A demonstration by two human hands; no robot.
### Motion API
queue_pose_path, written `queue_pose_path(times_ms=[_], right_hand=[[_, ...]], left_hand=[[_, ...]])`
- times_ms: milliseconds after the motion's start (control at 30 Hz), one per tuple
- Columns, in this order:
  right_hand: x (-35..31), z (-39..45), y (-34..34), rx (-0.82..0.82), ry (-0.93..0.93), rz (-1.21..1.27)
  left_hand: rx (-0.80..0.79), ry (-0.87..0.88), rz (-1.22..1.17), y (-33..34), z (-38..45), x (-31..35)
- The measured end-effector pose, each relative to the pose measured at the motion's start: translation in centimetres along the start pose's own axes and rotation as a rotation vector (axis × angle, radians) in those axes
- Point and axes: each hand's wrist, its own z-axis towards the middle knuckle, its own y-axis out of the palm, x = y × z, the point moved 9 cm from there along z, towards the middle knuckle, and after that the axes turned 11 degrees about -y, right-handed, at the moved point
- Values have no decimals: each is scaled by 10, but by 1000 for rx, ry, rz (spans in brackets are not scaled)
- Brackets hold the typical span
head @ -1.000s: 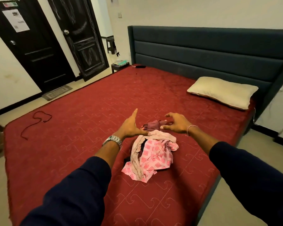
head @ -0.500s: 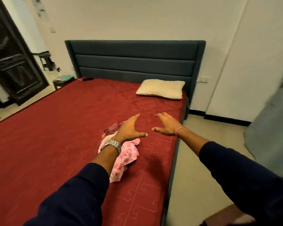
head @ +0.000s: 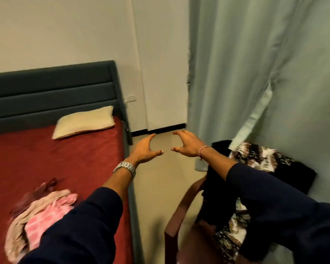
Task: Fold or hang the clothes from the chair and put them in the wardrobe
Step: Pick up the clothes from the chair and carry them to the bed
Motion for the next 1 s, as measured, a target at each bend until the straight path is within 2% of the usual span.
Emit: queue_pose_path(times_ms=[233, 433, 567, 700, 833, 933, 1000], right_hand=[[163, -115, -56, 72, 279, 26], [290, -205, -74, 137, 540, 123], [350, -258, -69, 200, 731, 205], [412, -308, -44, 352, 1016, 277], [436, -338, -33, 472, 1292, 261], [455, -340, -29, 425, 1366, 162], [462, -338, -26, 375, 1346, 111]], left_hand=[[-175, 210, -30, 122, 27, 165], [-328, 154, -7, 222, 52, 232], [-353, 69, 26, 270, 73, 241], [-411, -161, -91, 304, 94, 222], [-297, -412, -262, 321, 125, 184], [-263, -468, -435, 340, 145, 177], [-208, -492, -515, 352, 157, 168]])
